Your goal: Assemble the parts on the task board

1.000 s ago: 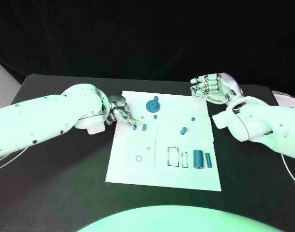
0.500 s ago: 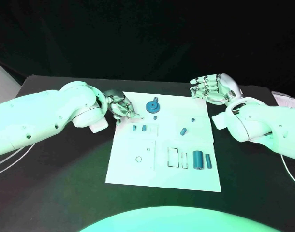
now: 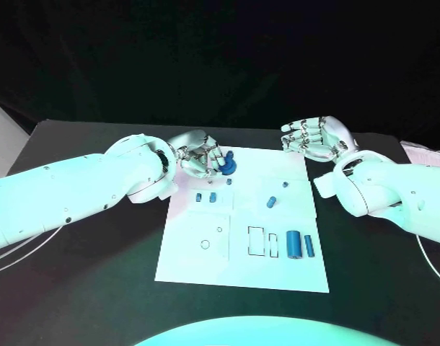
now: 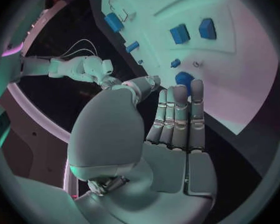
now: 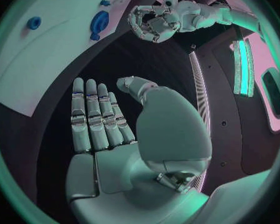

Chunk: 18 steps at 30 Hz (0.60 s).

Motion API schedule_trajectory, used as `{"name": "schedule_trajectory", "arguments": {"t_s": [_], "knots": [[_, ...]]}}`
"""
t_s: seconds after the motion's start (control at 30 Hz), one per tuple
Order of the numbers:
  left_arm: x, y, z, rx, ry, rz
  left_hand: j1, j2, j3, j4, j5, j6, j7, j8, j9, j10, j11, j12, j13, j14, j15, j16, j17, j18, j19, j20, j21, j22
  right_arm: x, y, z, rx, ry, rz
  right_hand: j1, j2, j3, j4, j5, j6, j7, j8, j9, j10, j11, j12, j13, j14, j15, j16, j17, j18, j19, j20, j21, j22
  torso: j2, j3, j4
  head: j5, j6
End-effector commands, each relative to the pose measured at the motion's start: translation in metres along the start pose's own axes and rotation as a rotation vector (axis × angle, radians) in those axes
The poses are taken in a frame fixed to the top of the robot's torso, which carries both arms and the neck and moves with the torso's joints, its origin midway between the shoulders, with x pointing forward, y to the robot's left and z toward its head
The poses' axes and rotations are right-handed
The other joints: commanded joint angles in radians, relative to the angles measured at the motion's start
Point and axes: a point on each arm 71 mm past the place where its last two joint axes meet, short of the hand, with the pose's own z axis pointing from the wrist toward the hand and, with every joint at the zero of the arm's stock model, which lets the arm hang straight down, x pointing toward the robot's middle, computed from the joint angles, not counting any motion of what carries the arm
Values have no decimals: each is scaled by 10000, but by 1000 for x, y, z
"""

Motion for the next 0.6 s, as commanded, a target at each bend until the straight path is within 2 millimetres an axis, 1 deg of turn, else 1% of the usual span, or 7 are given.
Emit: {"name": "schedule_trajectory", "arguments": {"t_s": [0.03, 0.13, 0.2, 0.3, 0.43, 0.5, 0.6], "knots": [[0, -16, 5, 1752, -883, 2080, -52, -40, -149, -15, -15, 43, -59, -87, -78, -110, 13, -89, -86, 35, 13, 111, -19, 205, 51, 24, -87, -43, 2, 1, 0, -125, 168, 21, -22, 37, 5, -41, 44, 65, 124, -38, -14, 92, 1, -32, -6, -17, 46, -46, -12, 40, 55, 41, 23, -15, 1, 4, -1, -16, 99], [6, -19, 10, 1837, -700, 2684, 39, -24, -210, -81, 20, 49, -129, -167, -160, -209, 14, -90, -159, 2, 16, 218, -44, 211, 125, 32, -85, -50, 3, 1, 1, -134, 186, 31, -22, 37, 5, -41, 44, 65, 124, -38, -14, 92, 1, -32, -6, -17, 46, -46, -12, 40, 55, 41, 23, -15, 17, -6, -19, -10, 149], [11, -20, 14, 1805, -435, 3033, 60, -21, -242, -99, 25, 31, -167, -240, -218, -266, 17, -76, -193, -2, 18, 296, -53, 210, 168, 35, -64, -38, 3, 2, 1, -136, 194, 35, -22, 37, 5, -41, 44, 65, 124, -38, -14, 92, 1, -32, -6, -17, 46, -46, -12, 40, 55, 41, 23, -15, 20, 0, -28, -8, 169], [17, -21, 18, 1649, 37, 3456, 66, -33, -293, -115, 25, 116, -220, -322, -296, -363, 14, -48, -241, -41, 18, 420, -64, 207, 189, 36, -44, -16, 4, 2, 1, -138, 198, 38, -22, 37, 5, -41, 44, 65, 124, -38, -14, 92, 1, -32, -6, -17, 46, -46, -12, 40, 55, 41, 23, -15, 14, 10, -16, -24, 175], [24, -21, 23, 1413, 549, 3965, 23, -64, -378, -106, 21, 187, -271, -405, -369, -493, 18, -32, -291, -130, 23, 502, -91, 202, 154, 46, -65, -10, 4, 2, 1, -140, 203, 42, -22, 37, 5, -41, 44, 65, 124, -38, -14, 92, 1, -32, -6, -17, 46, -46, -12, 40, 55, 41, 23, -15, 13, 10, -10, -36, 190], [27, -20, 26, 1350, 717, 4226, 17, -71, -398, -107, 20, 190, -274, -430, -388, -506, 16, -19, -299, -143, 24, 525, -97, 202, 147, 47, -70, -8, 4, 2, 1, -140, 204, 43, -22, 37, 5, -41, 44, 65, 124, -38, -14, 92, 1, -32, -6, -17, 46, -46, -12, 40, 55, 41, 23, -15, 5, 8, 6, -48, 185], [30, -21, 29, 1302, 949, 4432, 19, -59, -407, -107, 21, 219, -278, -437, -398, -502, 10, -1, -304, -155, 21, 545, -102, 203, 141, 48, -74, -7, 5, 2, 1, -147, 209, 48, -22, 37, 5, -41, 44, 65, 124, -38, -14, 92, 1, -32, -6, -17, 46, -46, -12, 40, 55, 41, 23, -15, 8, 10, -12, -44, 190]]}}
